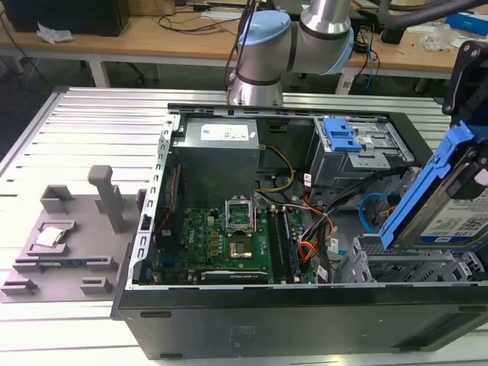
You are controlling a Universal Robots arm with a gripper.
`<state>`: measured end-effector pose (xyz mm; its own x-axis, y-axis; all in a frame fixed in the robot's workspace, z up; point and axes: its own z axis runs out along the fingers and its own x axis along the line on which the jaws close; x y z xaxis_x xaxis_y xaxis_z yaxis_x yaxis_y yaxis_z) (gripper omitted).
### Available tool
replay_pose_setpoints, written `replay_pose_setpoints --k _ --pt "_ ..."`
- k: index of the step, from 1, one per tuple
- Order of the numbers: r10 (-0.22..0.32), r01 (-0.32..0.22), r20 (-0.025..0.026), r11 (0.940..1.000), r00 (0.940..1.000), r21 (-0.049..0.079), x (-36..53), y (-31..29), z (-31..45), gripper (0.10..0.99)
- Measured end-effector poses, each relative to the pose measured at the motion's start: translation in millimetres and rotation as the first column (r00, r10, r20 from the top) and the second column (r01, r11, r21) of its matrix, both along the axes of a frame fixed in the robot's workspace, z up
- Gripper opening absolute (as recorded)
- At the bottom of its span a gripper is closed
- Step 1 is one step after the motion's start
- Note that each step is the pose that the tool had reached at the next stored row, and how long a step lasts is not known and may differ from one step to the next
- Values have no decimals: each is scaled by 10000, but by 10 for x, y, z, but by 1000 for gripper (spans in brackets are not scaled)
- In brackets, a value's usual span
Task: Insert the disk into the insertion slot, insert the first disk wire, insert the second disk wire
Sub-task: 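Insert the disk into the insertion slot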
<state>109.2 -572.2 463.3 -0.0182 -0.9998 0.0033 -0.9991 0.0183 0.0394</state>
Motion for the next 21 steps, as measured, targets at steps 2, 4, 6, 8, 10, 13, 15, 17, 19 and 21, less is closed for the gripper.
replay_pose_setpoints --k 2,4,6,8,10,13,15,17,19,21 --pt "0 0 1 10000 10000 2 -6 1 -30 369" --pt "1 -1 0 10000 10000 -2 -15 9 -75 369" --pt "2 -2 0 10000 10000 0 -16 26 -97 369" --pt "0 0 0 10000 10000 0 -19 71 -130 369" --pt "-1 1 0 10000 10000 2 -32 88 -159 369" --pt "3 -3 0 10000 10000 0 -41 105 -209 369" --pt "5 -5 0 10000 10000 0 -44 121 -234 369" --pt "12 -12 0 10000 10000 0 -45 136 -261 369" --pt "18 -18 0 10000 10000 -1 -46 153 -294 369" --pt "20 -20 0 10000 10000 2 -49 155 -316 369"
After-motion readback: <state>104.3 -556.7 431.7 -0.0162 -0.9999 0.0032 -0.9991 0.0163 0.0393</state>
